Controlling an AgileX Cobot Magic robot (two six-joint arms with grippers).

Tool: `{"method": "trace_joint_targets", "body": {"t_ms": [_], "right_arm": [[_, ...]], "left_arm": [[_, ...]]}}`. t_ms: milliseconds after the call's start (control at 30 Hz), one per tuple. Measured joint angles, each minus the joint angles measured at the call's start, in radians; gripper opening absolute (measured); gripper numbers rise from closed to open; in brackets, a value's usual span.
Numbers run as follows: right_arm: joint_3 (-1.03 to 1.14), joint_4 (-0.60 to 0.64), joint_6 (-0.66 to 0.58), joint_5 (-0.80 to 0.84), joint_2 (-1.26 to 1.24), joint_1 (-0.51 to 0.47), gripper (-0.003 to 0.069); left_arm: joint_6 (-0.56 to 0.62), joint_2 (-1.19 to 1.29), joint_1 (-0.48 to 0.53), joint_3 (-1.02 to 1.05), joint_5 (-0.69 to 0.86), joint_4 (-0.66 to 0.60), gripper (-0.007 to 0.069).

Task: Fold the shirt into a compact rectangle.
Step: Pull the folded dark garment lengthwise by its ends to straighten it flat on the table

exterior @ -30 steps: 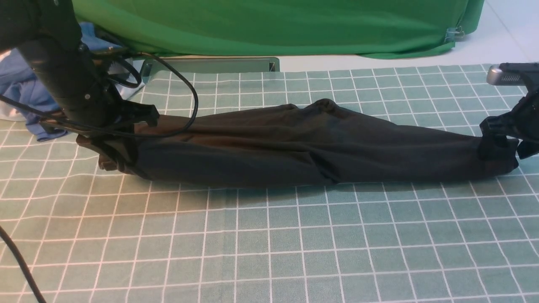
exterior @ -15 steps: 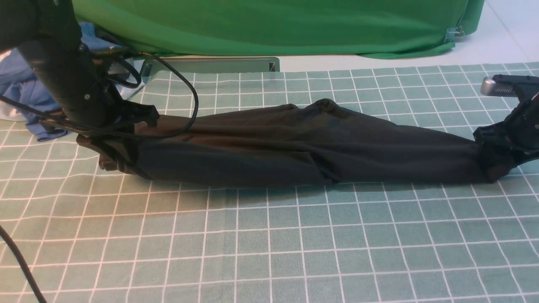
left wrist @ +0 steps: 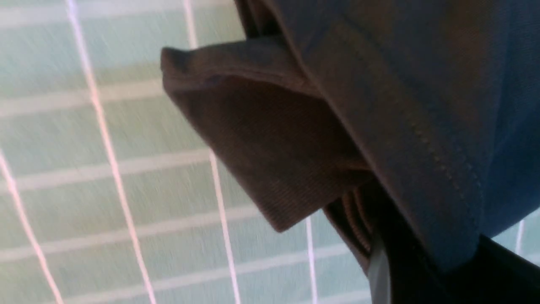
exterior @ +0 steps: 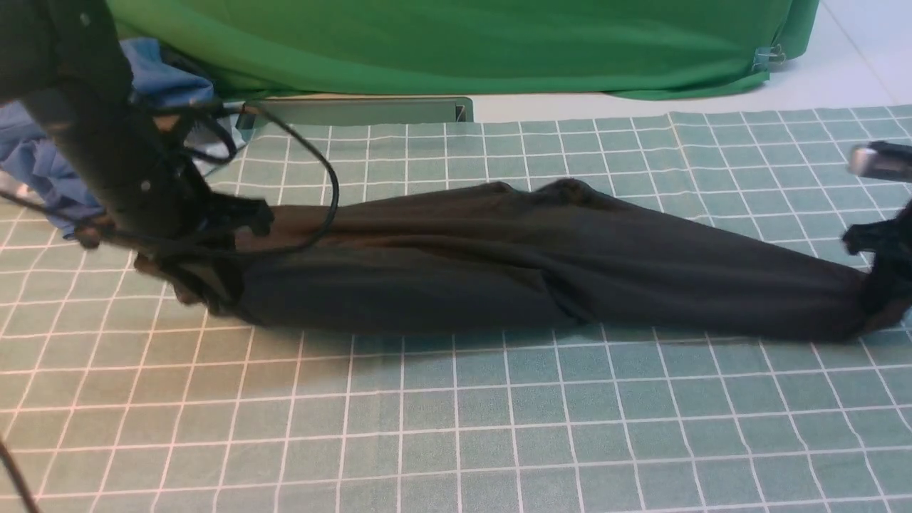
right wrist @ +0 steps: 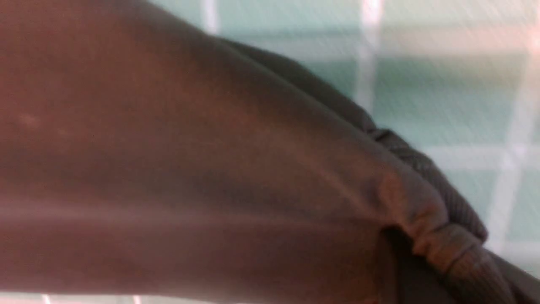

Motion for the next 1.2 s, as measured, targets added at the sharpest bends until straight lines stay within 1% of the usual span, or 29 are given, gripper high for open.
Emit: {"method": "trace_joint_targets", "body": {"t_ms": [167, 333, 467, 567, 600, 633, 700, 733, 767, 800, 833, 900, 967, 1000, 1067, 1100, 1133, 1167, 1200], "right_arm": [[0.028, -0.006, 0.003, 0.026, -0.059, -0.056, 0.0103], [0.072, -0.006, 0.004, 0.006, -0.059, -0.059, 0.0103], [0.096, -0.009, 0.005, -0.009, -0.059, -0.059, 0.0103], [0.097, -0.009, 0.005, -0.016, -0.059, -0.059, 0.0103], [0.097, -0.009, 0.005, -0.017, -0.059, -0.059, 0.0103], [0.097, -0.008, 0.005, -0.017, -0.059, -0.059, 0.0103], [0.097, -0.006, 0.005, -0.017, -0.059, -0.059, 0.0103], [0.097, -0.006, 0.005, -0.017, -0.059, -0.059, 0.0103], [0.097, -0.006, 0.005, -0.017, -0.059, -0.059, 0.0103], [0.097, -0.009, 0.005, -0.019, -0.059, -0.059, 0.0103], [0.097, -0.01, 0.005, -0.019, -0.059, -0.06, 0.0103], [0.097, -0.011, 0.005, -0.019, -0.059, -0.06, 0.0103], [0.097, -0.011, 0.005, -0.019, -0.059, -0.06, 0.0103], [0.097, -0.011, 0.005, -0.019, -0.059, -0.06, 0.0103], [0.097, -0.011, 0.005, -0.019, -0.059, -0.06, 0.0103], [0.097, -0.011, 0.005, -0.019, -0.059, -0.06, 0.0103], [0.097, -0.011, 0.005, -0.021, -0.059, -0.06, 0.0103], [0.097, -0.011, 0.005, -0.021, -0.059, -0.06, 0.0103], [0.097, -0.011, 0.005, -0.021, -0.059, -0.06, 0.0103]], "left_arm": [[0.007, -0.032, -0.002, 0.177, -0.014, 0.069, 0.0071], [0.0, -0.034, -0.002, 0.292, -0.115, 0.062, 0.0071], [-0.014, -0.034, -0.002, 0.317, -0.143, 0.057, 0.0071], [-0.063, -0.036, -0.002, 0.316, -0.137, 0.061, 0.0074], [-0.097, -0.036, -0.002, 0.312, -0.124, 0.067, 0.0081], [-0.101, -0.036, -0.002, 0.309, -0.12, 0.067, 0.0083], [-0.141, -0.036, -0.002, 0.278, -0.065, 0.091, 0.012], [-0.151, -0.036, -0.002, 0.255, -0.029, 0.125, 0.0147], [-0.151, -0.036, -0.002, 0.251, -0.024, 0.141, 0.0151], [-0.172, -0.036, -0.002, 0.219, -0.001, 0.191, 0.0184], [-0.196, -0.036, -0.001, 0.187, 0.006, 0.235, 0.0225], [-0.239, -0.036, 0.002, 0.138, 0.005, 0.283, 0.0285], [-0.259, -0.036, 0.004, 0.101, -0.016, 0.297, 0.0329], [-0.267, -0.036, 0.004, 0.083, -0.047, 0.296, 0.0353], [-0.277, -0.031, 0.004, 0.058, -0.152, 0.249, 0.0398], [-0.277, -0.03, 0.004, 0.058, -0.162, 0.242, 0.0401], [-0.278, -0.014, 0.004, 0.051, -0.24, 0.181, 0.042], [-0.275, 0.003, 0.004, 0.05, -0.281, 0.139, 0.0428], [-0.272, 0.007, 0.004, 0.05, -0.288, 0.132, 0.0428]]}}
